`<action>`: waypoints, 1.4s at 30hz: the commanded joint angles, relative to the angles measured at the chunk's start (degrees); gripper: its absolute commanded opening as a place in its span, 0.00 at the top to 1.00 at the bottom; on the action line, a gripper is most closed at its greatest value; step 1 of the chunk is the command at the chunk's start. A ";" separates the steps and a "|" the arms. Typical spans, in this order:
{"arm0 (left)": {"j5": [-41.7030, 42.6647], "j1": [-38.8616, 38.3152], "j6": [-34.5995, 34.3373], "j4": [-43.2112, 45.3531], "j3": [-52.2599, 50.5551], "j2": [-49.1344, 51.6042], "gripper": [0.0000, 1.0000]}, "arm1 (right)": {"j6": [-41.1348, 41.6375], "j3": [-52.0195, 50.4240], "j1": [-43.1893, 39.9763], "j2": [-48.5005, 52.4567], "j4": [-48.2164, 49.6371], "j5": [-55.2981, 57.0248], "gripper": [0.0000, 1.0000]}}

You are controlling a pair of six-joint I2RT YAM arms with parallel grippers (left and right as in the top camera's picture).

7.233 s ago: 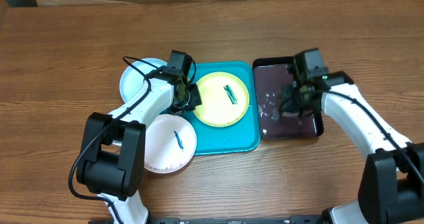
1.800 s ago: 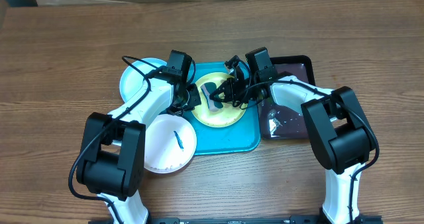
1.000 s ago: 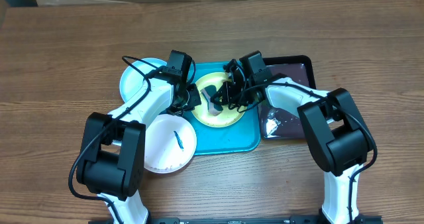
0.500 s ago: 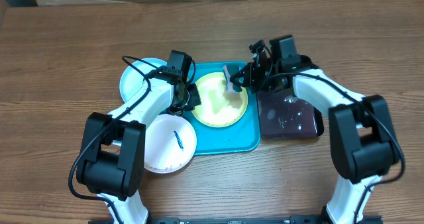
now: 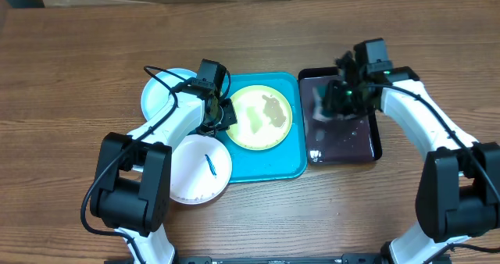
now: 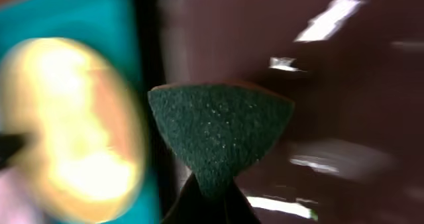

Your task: Clean dirty plates on tray and stack at the side

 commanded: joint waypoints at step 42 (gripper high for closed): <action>-1.88 0.52 0.24 0.31 -0.33 2.40 0.72 | -2.14 8.87 -2.89 -0.59 -7.74 14.36 0.32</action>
